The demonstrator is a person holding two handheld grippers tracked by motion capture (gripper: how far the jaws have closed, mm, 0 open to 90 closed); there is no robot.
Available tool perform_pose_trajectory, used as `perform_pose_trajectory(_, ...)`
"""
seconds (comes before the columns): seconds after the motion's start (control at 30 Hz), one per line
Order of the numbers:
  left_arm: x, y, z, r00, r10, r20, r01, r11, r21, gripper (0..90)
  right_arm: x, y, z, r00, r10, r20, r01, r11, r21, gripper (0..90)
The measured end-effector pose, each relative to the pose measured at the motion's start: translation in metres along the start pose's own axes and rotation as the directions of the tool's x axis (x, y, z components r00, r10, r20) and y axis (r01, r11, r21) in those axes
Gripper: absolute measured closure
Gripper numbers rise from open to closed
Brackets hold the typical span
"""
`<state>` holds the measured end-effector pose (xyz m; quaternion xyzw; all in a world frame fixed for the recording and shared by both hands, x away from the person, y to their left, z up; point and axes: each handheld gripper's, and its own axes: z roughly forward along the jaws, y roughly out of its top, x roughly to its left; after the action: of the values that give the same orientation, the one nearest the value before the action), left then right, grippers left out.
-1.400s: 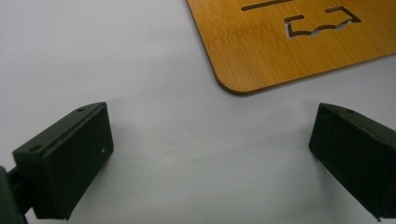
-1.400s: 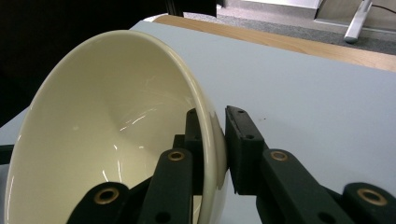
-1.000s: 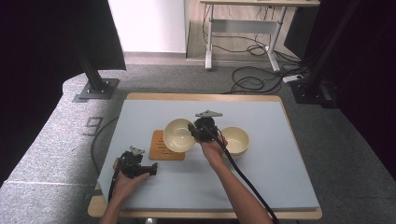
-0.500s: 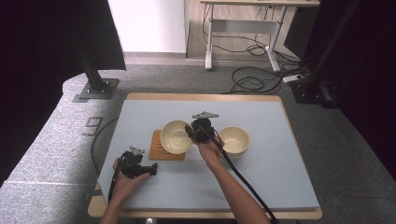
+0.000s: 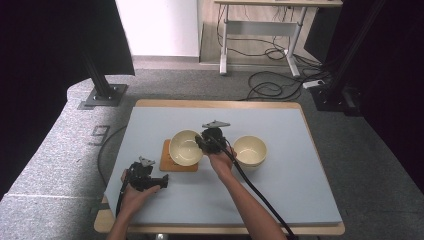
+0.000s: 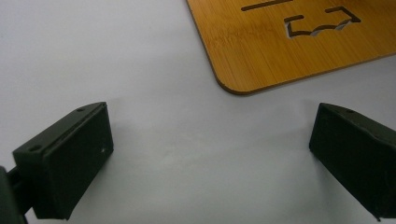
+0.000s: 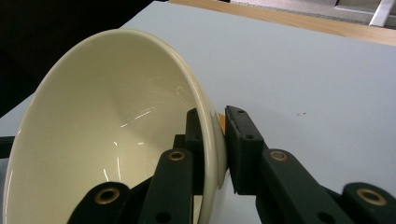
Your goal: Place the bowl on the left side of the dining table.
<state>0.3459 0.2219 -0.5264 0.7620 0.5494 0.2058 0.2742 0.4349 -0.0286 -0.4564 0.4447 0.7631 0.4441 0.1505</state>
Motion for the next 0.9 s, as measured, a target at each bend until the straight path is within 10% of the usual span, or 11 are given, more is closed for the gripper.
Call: perform_pose_trajectory(0.9, 0.0, 0.0, 0.0, 1.0, 0.002, -0.001, -0.002, 1.0, 0.001, 0.0, 0.012, -0.009, 0.026, 1.0, -0.003, -0.009, 0.003, 1.0, 0.025, 79.9)
